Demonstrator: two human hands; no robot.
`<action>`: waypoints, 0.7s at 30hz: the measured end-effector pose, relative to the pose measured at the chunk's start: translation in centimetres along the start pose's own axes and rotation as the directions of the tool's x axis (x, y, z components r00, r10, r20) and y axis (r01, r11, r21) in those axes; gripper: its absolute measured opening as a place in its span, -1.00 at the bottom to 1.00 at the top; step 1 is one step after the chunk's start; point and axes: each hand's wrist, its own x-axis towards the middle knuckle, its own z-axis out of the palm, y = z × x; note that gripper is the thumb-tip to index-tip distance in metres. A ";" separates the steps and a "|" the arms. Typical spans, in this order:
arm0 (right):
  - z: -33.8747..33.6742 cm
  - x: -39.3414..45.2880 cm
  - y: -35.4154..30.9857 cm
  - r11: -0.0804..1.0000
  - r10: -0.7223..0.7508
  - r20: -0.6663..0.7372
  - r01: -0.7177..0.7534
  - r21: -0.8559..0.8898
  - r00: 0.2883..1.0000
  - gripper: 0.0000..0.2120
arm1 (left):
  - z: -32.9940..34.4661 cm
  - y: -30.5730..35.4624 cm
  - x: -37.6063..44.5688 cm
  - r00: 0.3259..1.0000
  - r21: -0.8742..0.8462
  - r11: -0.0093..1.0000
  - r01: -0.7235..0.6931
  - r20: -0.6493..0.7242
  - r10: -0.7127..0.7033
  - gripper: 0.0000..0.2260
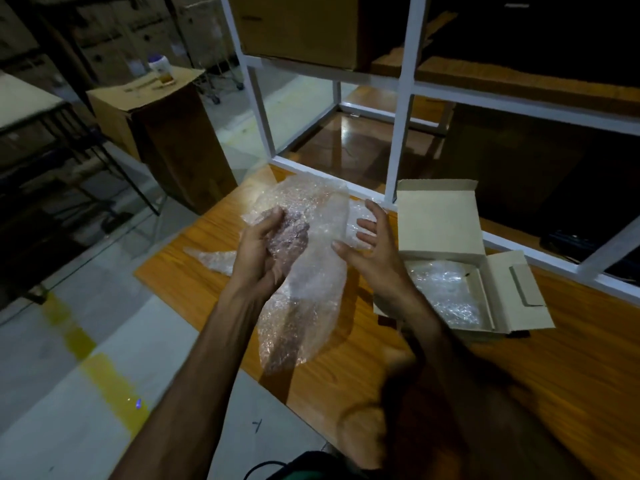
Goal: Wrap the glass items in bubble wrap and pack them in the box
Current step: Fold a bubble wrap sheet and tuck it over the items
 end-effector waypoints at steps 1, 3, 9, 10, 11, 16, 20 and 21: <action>-0.1 0.1 -0.1 0.997 0.024 0.078 -0.030 0.069 0.997 -0.06 | -0.2 0.3 -0.4 0.999 -0.040 0.998 0.043 0.026 -0.042 -0.90; -0.2 0.4 -0.3 0.984 0.050 0.227 -0.087 0.154 0.972 -0.04 | -0.3 0.7 -1.2 0.991 -0.088 0.989 0.115 0.082 -0.108 -0.91; -0.3 0.5 -2.4 0.970 0.039 0.282 -0.103 0.219 0.959 -0.76 | 0.6 2.6 -2.4 0.995 0.024 0.995 0.095 -0.037 -0.095 -0.85; -0.5 0.4 -2.3 0.972 0.024 0.260 -0.083 0.221 0.965 -0.84 | 0.5 2.9 -2.3 0.992 0.049 0.996 0.076 -0.102 -0.070 -0.87; -0.7 0.2 -2.2 0.973 0.003 0.250 -0.061 0.222 0.968 -0.89 | 0.5 3.2 -2.3 0.987 0.071 0.995 0.063 -0.154 -0.052 -0.87; -1.7 -1.1 -2.8 0.971 0.025 0.110 -0.050 0.233 0.994 -0.91 | -1.3 1.4 -4.3 0.994 0.200 0.975 0.100 -0.058 -0.090 -0.47; -2.4 -1.3 -3.4 0.969 0.113 -0.129 -0.081 0.231 0.985 -0.79 | -2.2 -4.3 -8.2 0.999 0.536 0.844 -0.010 -0.037 0.036 -0.04; -2.6 -1.4 -3.5 0.968 0.122 -0.166 -0.081 0.237 0.979 -0.74 | -1.7 -5.5 -9.2 0.995 0.585 0.808 -0.078 -0.010 0.103 0.00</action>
